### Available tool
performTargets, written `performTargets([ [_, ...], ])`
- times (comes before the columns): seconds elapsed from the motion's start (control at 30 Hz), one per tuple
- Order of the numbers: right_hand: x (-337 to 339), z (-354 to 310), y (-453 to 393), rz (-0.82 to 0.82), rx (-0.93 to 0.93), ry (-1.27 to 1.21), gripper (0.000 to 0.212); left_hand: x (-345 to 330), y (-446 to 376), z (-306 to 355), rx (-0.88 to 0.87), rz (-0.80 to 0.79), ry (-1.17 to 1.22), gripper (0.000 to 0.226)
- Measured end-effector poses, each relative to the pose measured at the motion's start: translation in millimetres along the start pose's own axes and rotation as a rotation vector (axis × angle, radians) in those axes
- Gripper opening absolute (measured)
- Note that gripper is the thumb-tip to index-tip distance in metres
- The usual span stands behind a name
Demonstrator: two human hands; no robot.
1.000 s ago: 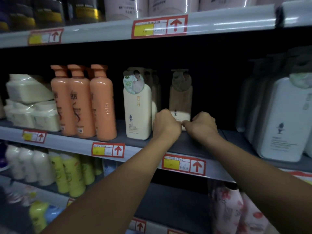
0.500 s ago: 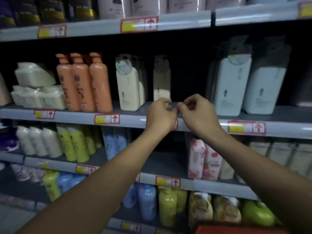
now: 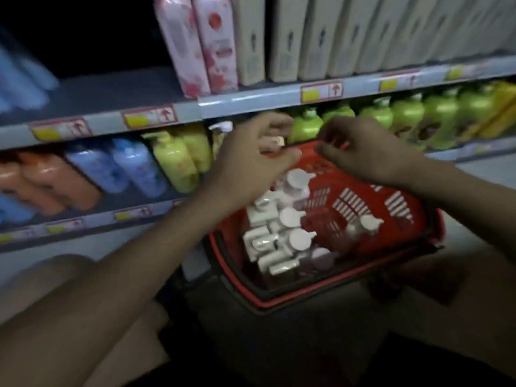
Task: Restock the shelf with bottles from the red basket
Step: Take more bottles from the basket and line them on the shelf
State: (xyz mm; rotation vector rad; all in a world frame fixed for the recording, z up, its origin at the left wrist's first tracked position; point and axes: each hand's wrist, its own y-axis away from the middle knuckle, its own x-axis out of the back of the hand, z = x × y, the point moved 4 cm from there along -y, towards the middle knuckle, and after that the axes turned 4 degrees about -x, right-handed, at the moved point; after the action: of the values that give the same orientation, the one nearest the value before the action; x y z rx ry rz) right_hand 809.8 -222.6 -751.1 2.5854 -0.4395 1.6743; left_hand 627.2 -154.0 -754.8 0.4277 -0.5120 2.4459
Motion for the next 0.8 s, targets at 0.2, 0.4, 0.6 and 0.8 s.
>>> performTargets([
  [0.2, -74.6, 100.8, 33.3, -0.459, -0.169, 0.185, 0.036, -99.1, 36.8, -54.5, 0.182, -0.294, 0.028, 0.043],
  [0.4, -110.4, 164.5, 45.9, -0.853, -0.348, 0.365, 0.067, -136.0, 36.1, -77.2, 0.275, -0.41, 0.066, 0.041],
  [0.6, -140.1, 187.2, 47.9, -0.768, -0.335, 0.4, 0.081, -159.0, 33.3, -98.8, 0.305, -0.435, -0.019, 0.037],
  [0.8, -147.7, 175.3, 48.8, -0.755, -0.314, 0.511, 0.051, -165.4, 39.5, -95.1, 0.235, -0.469, -0.097, 0.039],
])
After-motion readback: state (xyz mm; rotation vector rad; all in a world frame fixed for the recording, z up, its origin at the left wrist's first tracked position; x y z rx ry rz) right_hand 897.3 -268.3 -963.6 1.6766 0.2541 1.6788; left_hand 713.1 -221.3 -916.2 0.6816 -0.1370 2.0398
